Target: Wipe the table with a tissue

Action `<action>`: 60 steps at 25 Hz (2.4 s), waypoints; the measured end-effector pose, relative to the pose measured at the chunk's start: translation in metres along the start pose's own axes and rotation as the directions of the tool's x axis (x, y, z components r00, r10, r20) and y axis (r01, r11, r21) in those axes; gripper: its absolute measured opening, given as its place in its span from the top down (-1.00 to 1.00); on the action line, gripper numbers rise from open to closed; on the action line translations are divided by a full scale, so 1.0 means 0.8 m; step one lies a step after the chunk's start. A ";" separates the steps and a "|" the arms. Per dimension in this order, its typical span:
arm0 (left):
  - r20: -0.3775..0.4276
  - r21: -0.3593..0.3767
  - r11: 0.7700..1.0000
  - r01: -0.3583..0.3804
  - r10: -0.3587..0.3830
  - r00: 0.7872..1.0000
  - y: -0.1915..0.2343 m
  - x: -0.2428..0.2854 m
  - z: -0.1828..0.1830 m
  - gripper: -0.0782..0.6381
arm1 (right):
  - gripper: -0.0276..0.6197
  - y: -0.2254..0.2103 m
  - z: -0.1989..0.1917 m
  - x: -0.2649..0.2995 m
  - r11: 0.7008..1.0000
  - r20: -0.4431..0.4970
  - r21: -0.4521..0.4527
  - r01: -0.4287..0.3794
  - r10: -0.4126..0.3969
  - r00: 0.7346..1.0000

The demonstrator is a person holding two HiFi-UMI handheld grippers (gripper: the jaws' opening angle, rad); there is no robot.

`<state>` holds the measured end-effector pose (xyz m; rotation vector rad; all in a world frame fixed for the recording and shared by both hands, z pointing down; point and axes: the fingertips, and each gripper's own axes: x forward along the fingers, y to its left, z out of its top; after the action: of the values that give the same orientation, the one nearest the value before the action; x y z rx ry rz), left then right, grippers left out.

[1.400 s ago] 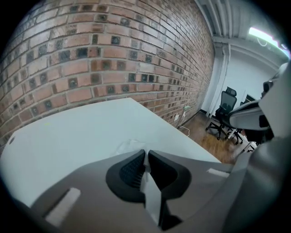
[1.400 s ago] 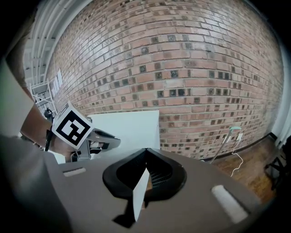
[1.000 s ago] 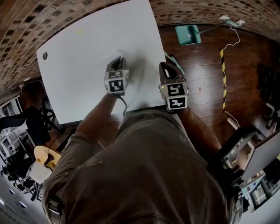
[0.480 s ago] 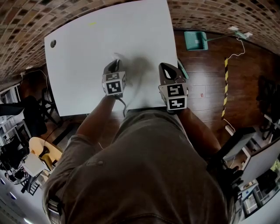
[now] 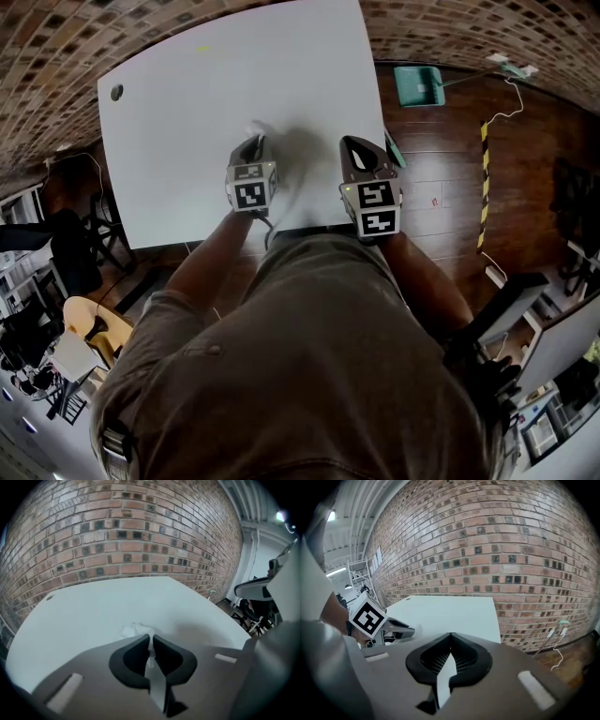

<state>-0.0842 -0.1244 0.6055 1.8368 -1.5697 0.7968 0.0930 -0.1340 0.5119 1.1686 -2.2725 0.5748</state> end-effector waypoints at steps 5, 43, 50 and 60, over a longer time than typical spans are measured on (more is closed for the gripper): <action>0.002 0.021 0.999 0.038 -0.038 0.999 -0.024 -0.014 -0.012 0.74 | 0.87 0.010 -0.005 -0.008 1.000 0.000 -0.007 0.004 -0.004 1.000; 0.326 -0.147 0.989 0.013 0.036 0.945 -0.019 -0.192 -0.017 0.74 | 0.87 0.080 -0.033 -0.086 0.989 0.068 -0.137 -0.057 0.067 0.995; 0.358 -0.136 0.990 -0.030 0.077 0.930 -0.095 -0.250 -0.054 0.74 | 0.87 0.068 -0.052 -0.160 0.975 0.171 -0.214 -0.063 0.101 0.980; 0.389 -0.150 0.988 -0.046 0.101 0.916 -0.173 -0.314 -0.098 0.74 | 0.87 0.060 -0.098 -0.261 0.973 0.241 -0.221 -0.064 0.118 0.963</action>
<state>0.0165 0.1138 0.4580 1.9285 -1.9011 0.3443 0.1762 0.0655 0.4381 1.0866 -2.5409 0.2169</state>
